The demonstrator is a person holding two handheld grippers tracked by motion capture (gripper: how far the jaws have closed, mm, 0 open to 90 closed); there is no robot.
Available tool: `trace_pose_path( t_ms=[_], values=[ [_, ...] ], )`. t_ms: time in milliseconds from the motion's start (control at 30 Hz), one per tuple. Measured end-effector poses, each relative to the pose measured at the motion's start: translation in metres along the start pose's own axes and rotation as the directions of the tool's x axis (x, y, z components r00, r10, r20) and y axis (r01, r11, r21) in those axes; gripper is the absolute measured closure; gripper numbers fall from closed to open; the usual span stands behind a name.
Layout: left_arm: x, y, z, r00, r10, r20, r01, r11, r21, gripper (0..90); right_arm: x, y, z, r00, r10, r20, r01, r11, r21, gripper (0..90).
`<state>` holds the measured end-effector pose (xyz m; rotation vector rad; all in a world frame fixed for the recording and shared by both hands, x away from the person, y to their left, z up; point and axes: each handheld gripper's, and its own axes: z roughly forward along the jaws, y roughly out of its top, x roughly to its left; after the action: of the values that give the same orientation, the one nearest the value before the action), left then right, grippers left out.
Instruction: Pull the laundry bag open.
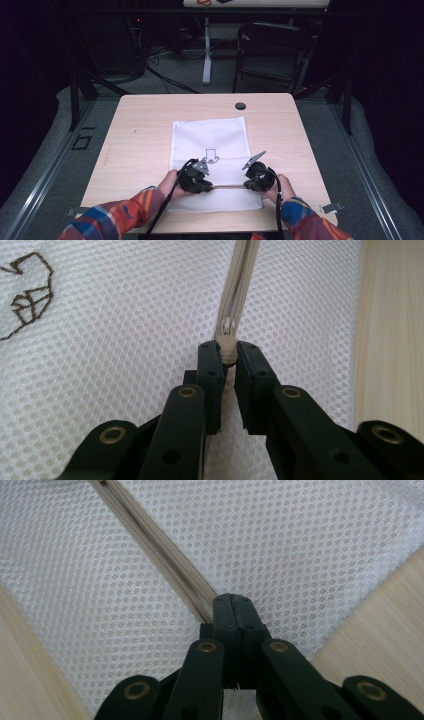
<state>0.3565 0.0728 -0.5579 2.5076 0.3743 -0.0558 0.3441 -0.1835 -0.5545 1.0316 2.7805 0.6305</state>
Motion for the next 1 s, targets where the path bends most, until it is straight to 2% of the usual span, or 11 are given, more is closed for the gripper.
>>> trace_pose_path(
  t_ms=[267,433,567,800,1000],
  values=[
    [-0.001,-0.005,-0.006,1.0000,0.000,0.008,0.000,0.9999,-0.012,81.5,0.000,0.000,0.000,1.0000,-0.005,0.000,0.005,1.000,-0.001,90.0],
    [-0.003,-0.006,-0.009,1.0000,0.005,-0.006,-0.005,1.0000,-0.008,81.5,-0.001,-0.001,0.000,1.0000,-0.004,-0.003,0.004,1.000,-0.007,90.0],
    [0.001,-0.014,-0.012,0.9998,-0.020,-0.005,0.020,0.9998,-0.004,81.5,-0.001,-0.001,0.000,1.0000,-0.008,-0.001,0.008,1.000,-0.001,90.0],
    [0.004,-0.027,-0.021,0.9989,-0.039,-0.024,0.039,0.9992,0.000,81.4,-0.002,0.000,0.000,1.0000,-0.007,0.002,0.007,1.000,0.000,90.0],
    [0.006,-0.033,-0.027,0.9983,-0.054,-0.023,0.053,0.9986,-0.005,81.4,-0.002,0.000,-0.001,0.9998,-0.014,0.013,0.014,1.000,0.004,90.0]
  ],
)
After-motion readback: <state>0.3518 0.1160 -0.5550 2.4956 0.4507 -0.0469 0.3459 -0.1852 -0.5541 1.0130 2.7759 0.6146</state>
